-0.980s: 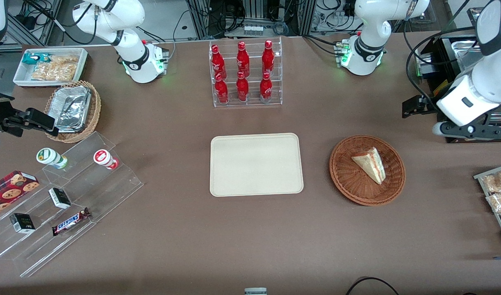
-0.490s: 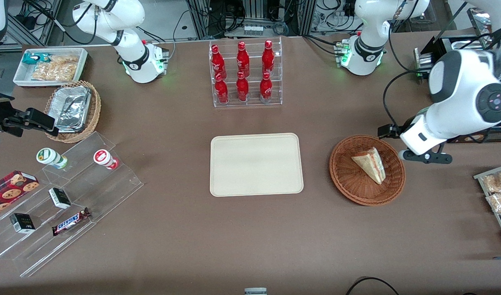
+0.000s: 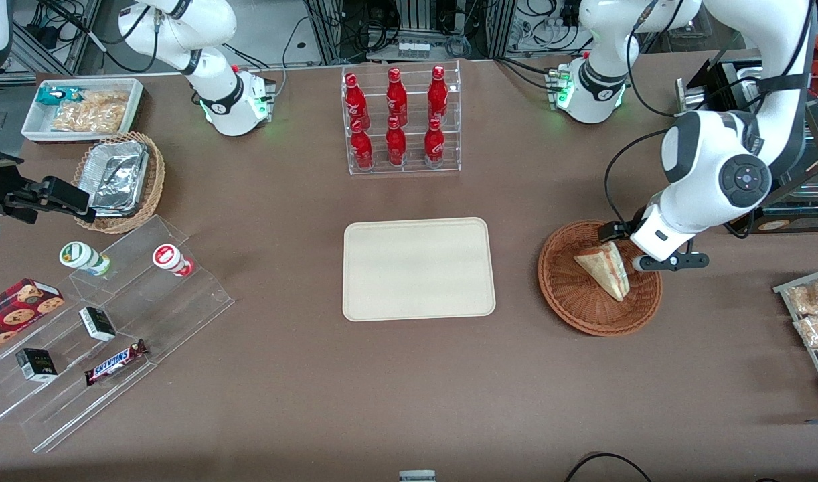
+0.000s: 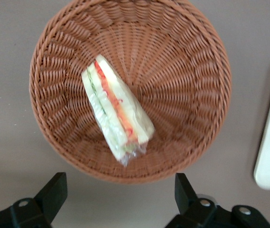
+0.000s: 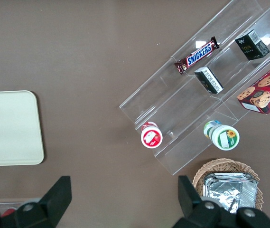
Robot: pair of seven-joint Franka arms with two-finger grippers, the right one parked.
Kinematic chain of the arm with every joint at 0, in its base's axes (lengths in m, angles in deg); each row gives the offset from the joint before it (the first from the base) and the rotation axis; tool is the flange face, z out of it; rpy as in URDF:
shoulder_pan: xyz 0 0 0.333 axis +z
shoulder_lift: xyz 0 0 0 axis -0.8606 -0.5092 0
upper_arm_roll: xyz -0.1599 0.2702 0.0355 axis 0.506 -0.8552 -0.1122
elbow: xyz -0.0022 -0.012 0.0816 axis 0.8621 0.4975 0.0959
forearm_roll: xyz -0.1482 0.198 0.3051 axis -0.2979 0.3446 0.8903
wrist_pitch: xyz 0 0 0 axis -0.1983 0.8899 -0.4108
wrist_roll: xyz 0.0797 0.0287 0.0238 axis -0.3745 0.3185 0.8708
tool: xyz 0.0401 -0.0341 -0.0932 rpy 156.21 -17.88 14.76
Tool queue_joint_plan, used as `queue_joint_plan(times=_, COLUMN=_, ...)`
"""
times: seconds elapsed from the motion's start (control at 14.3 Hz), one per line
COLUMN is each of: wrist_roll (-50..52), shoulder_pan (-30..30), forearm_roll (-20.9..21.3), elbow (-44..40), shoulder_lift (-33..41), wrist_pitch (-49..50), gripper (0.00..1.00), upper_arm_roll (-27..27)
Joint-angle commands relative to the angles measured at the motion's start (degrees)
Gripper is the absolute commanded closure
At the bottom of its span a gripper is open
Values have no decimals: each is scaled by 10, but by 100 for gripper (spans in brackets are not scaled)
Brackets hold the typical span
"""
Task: Place sandwich from basket to tray
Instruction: 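Lower the left gripper and close it on the sandwich's crust edge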
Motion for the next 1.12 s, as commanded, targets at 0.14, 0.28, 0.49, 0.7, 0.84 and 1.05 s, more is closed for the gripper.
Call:
queue_joint_plan(times=0.14, wrist_roll=198, shoulder_pan=0, forearm_roll=-3, elbow=67, shoulder_lift=36, wrist_pitch=-66, gripper=0, upper_arm_roll=2)
queue_joint_plan(times=0.28, wrist_roll=256, shoulder_pan=-1, forearm_roll=-3, elbow=69, shoulder_lift=26, wrist_pitch=-89, gripper=0, upper_arm_roll=2)
queue_joint_plan(times=0.49, wrist_roll=340, shoulder_pan=-3, forearm_roll=-3, elbow=73, shoulder_lift=-4, wrist_pitch=-141, gripper=0, upper_arm_roll=2)
queue_joint_plan(times=0.7, wrist_roll=391, shoulder_pan=-8, forearm_roll=-3, elbow=73, shoulder_lift=-33, wrist_pitch=-181, gripper=0, upper_arm_roll=2)
queue_joint_plan(times=0.84, wrist_roll=400, shoulder_pan=-9, forearm_roll=-3, elbow=73, shoulder_lift=-54, wrist_pitch=-206, gripper=0, upper_arm_roll=2)
queue_joint_plan(times=1.05, wrist_roll=401, shoulder_pan=-8, forearm_roll=-3, elbow=73, shoulder_lift=-69, wrist_pitch=-212, gripper=8, upper_arm_roll=2)
